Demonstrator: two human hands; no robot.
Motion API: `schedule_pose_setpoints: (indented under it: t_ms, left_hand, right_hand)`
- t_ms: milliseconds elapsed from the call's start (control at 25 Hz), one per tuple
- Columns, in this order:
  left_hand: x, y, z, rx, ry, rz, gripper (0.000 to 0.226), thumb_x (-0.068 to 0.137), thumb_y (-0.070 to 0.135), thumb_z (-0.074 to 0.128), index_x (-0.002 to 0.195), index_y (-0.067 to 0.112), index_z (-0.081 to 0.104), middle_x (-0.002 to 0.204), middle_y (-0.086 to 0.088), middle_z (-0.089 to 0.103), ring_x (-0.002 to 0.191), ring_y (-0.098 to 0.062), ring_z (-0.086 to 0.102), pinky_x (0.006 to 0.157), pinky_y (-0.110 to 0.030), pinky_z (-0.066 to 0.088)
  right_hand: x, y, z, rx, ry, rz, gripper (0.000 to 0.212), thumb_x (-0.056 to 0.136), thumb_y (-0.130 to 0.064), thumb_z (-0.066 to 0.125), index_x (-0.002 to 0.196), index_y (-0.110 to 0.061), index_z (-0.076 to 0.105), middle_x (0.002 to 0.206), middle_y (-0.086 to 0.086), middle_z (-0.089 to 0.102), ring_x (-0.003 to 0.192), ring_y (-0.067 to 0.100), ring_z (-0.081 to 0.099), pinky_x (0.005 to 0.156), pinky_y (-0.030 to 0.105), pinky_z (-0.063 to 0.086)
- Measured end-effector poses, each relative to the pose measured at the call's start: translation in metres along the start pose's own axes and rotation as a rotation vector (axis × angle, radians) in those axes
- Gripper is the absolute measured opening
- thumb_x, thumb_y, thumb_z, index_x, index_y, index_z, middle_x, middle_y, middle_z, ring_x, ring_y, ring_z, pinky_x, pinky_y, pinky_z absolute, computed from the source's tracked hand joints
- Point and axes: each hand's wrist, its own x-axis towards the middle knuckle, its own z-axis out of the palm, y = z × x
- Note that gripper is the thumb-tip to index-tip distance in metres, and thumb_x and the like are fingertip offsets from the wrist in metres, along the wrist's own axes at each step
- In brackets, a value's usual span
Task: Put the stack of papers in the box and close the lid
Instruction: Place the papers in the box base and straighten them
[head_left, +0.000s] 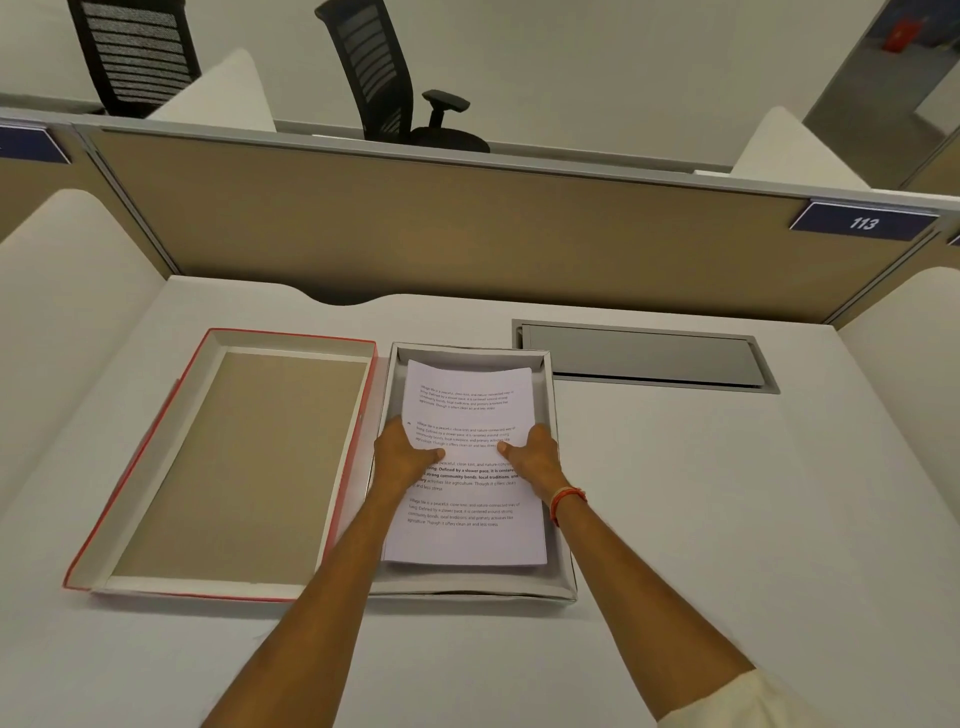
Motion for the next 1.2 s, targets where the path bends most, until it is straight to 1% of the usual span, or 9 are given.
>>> schedule_pose_setpoints:
  t_ms: [120, 240, 400, 600, 720, 880, 960, 1080, 1200]
  left_hand:
    - [-0.002, -0.001, 0.002, 0.011, 0.021, 0.018, 0.058, 0.071, 0.009, 0.086, 0.121, 0.007, 0.057, 0.126, -0.016, 0.066, 0.113, -0.033, 0.064, 0.074, -0.023, 0.049]
    - [-0.005, 0.000, 0.002, 0.017, 0.058, 0.030, 0.060, 0.068, 0.010, 0.088, 0.120, 0.007, 0.060, 0.124, -0.016, 0.068, 0.112, -0.032, 0.065, 0.074, -0.023, 0.047]
    - [-0.006, -0.001, 0.003, 0.038, 0.092, 0.043, 0.060, 0.066, 0.014, 0.089, 0.119, 0.008, 0.061, 0.123, -0.014, 0.069, 0.109, -0.032, 0.066, 0.068, -0.017, 0.045]
    - [-0.009, 0.000, 0.001, 0.089, 0.092, 0.035, 0.064, 0.067, 0.021, 0.090, 0.121, 0.008, 0.059, 0.125, -0.014, 0.068, 0.110, -0.033, 0.066, 0.085, -0.038, 0.055]
    - [-0.010, 0.002, 0.001, 0.112, 0.079, 0.028, 0.069, 0.066, 0.022, 0.090, 0.123, 0.007, 0.054, 0.127, -0.015, 0.066, 0.113, -0.034, 0.065, 0.089, -0.041, 0.055]
    - [-0.010, 0.002, -0.002, 0.106, 0.049, 0.003, 0.073, 0.065, 0.022, 0.091, 0.124, 0.004, 0.051, 0.129, -0.016, 0.064, 0.116, -0.035, 0.063, 0.096, -0.047, 0.055]
    - [-0.009, 0.002, -0.005, 0.076, 0.044, 0.001, 0.069, 0.065, 0.020, 0.091, 0.120, 0.003, 0.053, 0.127, -0.016, 0.064, 0.115, -0.035, 0.063, 0.095, -0.050, 0.056]
    - [-0.010, 0.000, -0.009, -0.016, 0.025, -0.002, 0.060, 0.064, 0.011, 0.090, 0.113, 0.001, 0.057, 0.123, -0.016, 0.068, 0.109, -0.034, 0.067, 0.092, -0.050, 0.058]
    - [-0.010, 0.000, -0.011, -0.072, -0.010, -0.026, 0.057, 0.064, 0.005, 0.089, 0.111, 0.000, 0.057, 0.122, -0.017, 0.069, 0.106, -0.034, 0.068, 0.090, -0.052, 0.058]
  right_hand:
    - [-0.001, 0.000, 0.002, -0.041, 0.026, -0.026, 0.046, 0.086, -0.016, 0.073, 0.121, 0.004, 0.051, 0.124, 0.020, 0.061, 0.111, 0.032, 0.063, 0.089, 0.034, 0.055]
    - [-0.007, 0.001, 0.007, -0.098, 0.102, -0.091, 0.039, 0.085, -0.017, 0.074, 0.112, 0.003, 0.056, 0.117, 0.019, 0.064, 0.106, 0.032, 0.065, 0.079, 0.026, 0.053]
    - [-0.016, 0.003, 0.013, -0.096, 0.191, -0.127, 0.045, 0.083, -0.017, 0.075, 0.117, 0.000, 0.049, 0.119, 0.017, 0.059, 0.110, 0.031, 0.062, 0.091, 0.035, 0.057]
    - [-0.021, 0.004, 0.015, -0.085, 0.218, -0.123, 0.051, 0.080, -0.014, 0.078, 0.119, -0.001, 0.048, 0.122, 0.017, 0.059, 0.112, 0.031, 0.062, 0.091, 0.036, 0.056]
    - [-0.022, 0.004, 0.014, -0.075, 0.206, -0.109, 0.053, 0.077, -0.012, 0.081, 0.117, 0.000, 0.050, 0.121, 0.018, 0.061, 0.110, 0.033, 0.064, 0.088, 0.036, 0.058]
    - [-0.020, 0.003, 0.003, 0.003, 0.150, -0.035, 0.050, 0.073, -0.007, 0.083, 0.110, -0.001, 0.050, 0.111, 0.014, 0.062, 0.096, 0.027, 0.064, 0.069, 0.023, 0.051]
    - [-0.019, 0.003, -0.004, 0.066, 0.120, 0.001, 0.045, 0.073, -0.004, 0.082, 0.103, -0.004, 0.049, 0.099, 0.008, 0.057, 0.086, 0.021, 0.058, 0.061, 0.020, 0.049]
    - [-0.017, 0.001, -0.012, 0.150, 0.089, 0.050, 0.037, 0.073, 0.003, 0.079, 0.082, -0.010, 0.045, 0.085, 0.002, 0.053, 0.085, 0.022, 0.058, 0.050, 0.017, 0.043]
    - [-0.017, -0.004, -0.016, 0.193, 0.069, 0.099, 0.043, 0.072, 0.007, 0.077, 0.069, -0.015, 0.041, 0.092, 0.009, 0.057, 0.085, 0.024, 0.059, 0.050, 0.019, 0.043]
